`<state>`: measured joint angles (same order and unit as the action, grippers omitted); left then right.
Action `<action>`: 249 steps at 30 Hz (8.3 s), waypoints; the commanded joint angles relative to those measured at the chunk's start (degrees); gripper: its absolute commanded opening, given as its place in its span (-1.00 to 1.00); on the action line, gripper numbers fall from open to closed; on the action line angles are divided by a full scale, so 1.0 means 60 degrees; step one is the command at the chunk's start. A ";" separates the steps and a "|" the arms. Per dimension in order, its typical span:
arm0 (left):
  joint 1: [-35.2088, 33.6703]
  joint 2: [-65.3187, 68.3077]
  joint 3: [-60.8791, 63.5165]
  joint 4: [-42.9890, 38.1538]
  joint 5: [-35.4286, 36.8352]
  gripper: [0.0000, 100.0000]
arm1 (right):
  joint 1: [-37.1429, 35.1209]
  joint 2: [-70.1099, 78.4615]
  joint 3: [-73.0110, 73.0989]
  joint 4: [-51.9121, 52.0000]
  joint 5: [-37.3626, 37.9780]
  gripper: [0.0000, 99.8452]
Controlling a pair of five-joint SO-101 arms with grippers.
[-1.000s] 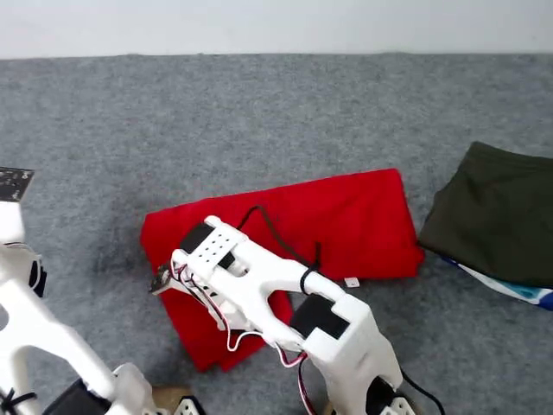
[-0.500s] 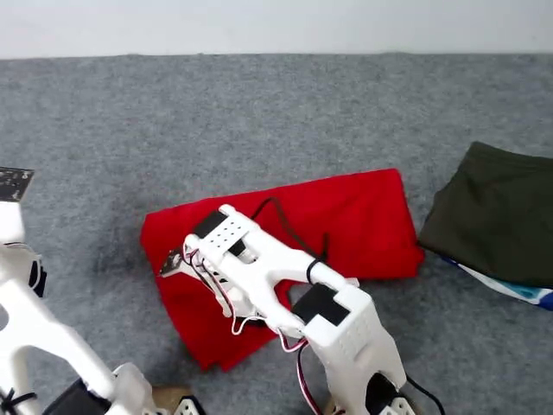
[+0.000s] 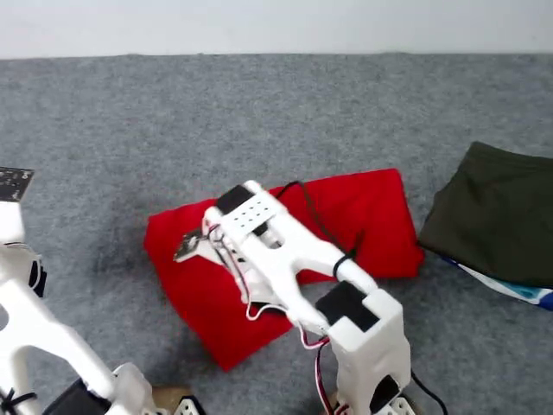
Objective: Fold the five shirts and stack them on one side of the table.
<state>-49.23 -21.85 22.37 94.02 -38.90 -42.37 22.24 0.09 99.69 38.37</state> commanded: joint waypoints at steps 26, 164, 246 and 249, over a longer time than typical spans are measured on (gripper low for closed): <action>0.0000 -0.0322 -0.0125 -0.0132 -0.0073 -0.97 | -0.2073 -0.2234 0.1421 -0.0579 -0.0249 -0.58; 0.0059 -0.0308 -0.0095 -0.0366 -0.0073 -0.97 | -0.1443 -0.0593 0.0337 -0.1531 -0.1407 -0.98; 0.0044 -0.0322 -0.0066 -0.0366 -0.0073 -0.97 | -0.1619 -0.0007 -0.6330 0.0549 -0.2652 -0.98; 0.0044 -0.0322 -0.0066 -0.0366 -0.0073 -0.97 | -0.1839 0.0007 -0.5641 0.0505 -0.2667 -0.98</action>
<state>-49.23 -21.85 22.37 92.00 -38.90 -52.04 25.93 -35.87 100.48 23.16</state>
